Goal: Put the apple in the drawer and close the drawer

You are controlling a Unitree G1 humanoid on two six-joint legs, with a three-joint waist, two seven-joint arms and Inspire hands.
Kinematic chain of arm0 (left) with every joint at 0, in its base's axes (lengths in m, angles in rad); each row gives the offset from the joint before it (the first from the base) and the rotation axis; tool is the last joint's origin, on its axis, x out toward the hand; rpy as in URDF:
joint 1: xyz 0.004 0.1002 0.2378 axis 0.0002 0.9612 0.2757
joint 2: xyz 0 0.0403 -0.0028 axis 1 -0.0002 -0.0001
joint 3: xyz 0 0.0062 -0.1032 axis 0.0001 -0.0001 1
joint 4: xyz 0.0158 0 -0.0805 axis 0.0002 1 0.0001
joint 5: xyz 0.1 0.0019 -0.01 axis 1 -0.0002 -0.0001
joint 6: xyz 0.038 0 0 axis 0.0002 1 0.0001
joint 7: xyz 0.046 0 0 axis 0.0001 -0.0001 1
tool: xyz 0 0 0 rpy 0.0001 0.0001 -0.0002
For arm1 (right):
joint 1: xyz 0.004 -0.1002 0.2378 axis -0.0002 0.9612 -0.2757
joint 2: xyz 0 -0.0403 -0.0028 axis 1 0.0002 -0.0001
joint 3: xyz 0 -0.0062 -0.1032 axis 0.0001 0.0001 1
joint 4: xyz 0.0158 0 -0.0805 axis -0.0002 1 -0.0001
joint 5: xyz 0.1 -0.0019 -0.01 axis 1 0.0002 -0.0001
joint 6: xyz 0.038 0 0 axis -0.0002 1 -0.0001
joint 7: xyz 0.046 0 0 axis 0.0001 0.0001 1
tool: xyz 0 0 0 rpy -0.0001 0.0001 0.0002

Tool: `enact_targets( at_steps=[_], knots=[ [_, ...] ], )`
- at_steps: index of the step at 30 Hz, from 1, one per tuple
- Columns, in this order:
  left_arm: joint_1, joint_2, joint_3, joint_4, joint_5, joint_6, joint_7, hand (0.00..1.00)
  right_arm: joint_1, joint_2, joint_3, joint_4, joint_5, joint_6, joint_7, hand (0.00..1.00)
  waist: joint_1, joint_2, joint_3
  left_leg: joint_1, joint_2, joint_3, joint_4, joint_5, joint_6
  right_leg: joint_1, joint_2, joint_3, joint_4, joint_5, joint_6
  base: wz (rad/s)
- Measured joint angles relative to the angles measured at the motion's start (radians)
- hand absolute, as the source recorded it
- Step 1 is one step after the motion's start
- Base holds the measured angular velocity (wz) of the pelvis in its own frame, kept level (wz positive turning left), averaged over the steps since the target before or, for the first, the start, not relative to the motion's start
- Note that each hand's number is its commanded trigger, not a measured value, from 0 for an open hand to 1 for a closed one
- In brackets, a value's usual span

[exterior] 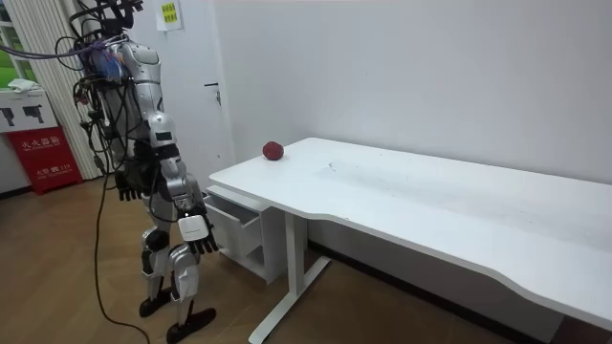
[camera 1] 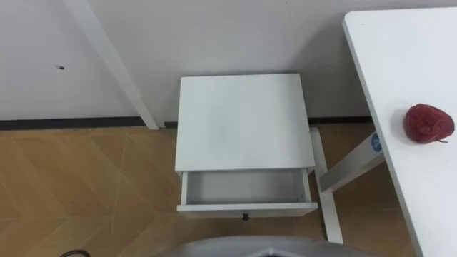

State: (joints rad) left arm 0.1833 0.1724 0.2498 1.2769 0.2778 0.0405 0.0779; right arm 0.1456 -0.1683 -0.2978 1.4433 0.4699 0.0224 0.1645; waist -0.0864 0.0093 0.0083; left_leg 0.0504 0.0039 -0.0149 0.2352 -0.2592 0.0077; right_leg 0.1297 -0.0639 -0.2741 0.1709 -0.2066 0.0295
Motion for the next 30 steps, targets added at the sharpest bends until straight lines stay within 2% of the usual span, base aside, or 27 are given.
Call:
enact_targets(
  at_steps=[10, 15, 19, 23, 30],
  knots=[
    [0.001, -0.001, -0.022, 0.0, 0.0, -0.002, 0.001, 0.0, -0.005, 0.0, 0.002, -0.005, 0.007, 0.0, -0.023, 0.0, 0.006, -0.007, 0.0015, -0.001, 0.0, 0.002, 0.003, 0.0, 0.0, 0.001, 0.0, -0.001, -0.001, -0.001, 0.001, 0.0],
    [0.002, -0.001, -0.019, 0.001, 0.0, -0.004, 0.031, 0.0, -0.009, 0.004, -0.02, -0.01, 0.018, -0.005, -0.091, 0.0, 0.003, -0.015, -0.0006, -0.002, -0.001, 0.004, 0.006, 0.0, 0.0, 0.002, -0.002, -0.001, -0.002, -0.002, 0.004, 0.01],
    [0.005, -0.003, -0.019, 0.001, 0.0, -0.004, 0.05, 0.0, -0.007, 0.007, -0.081, -0.021, 0.087, -0.014, -0.172, 0.0, -0.001, -0.017, -0.0012, -0.003, 0.0, 0.021, 0.003, 0.0, 0.0, -0.005, -0.002, 0.012, -0.002, -0.004, 0.006, -0.05],
    [0.007, -0.003, -0.015, -0.001, -0.001, -0.005, 0.083, 0.0, 0.008, 0.009, -0.201, -0.081, 0.214, -0.025, -0.274, 0.0, -0.031, -0.018, -0.004, -0.003, 0.0, 0.042, 0.004, 0.0, 0.0, -0.01, -0.004, 0.02, 0.002, -0.005, 0.009, -0.03],
    [0.009, 0.003, -0.017, -0.001, -0.004, -0.028, 0.131, 0.0, 0.035, 0.008, -0.305, -0.136, 0.387, -0.066, -0.408, 0.0, -0.075, -0.023, -0.0086, 0.005, 0.002, 0.048, 0.003, 0.0, 0.001, -0.013, -0.004, 0.025, 0.016, -0.006, 0.009, -0.02]
  ],
)
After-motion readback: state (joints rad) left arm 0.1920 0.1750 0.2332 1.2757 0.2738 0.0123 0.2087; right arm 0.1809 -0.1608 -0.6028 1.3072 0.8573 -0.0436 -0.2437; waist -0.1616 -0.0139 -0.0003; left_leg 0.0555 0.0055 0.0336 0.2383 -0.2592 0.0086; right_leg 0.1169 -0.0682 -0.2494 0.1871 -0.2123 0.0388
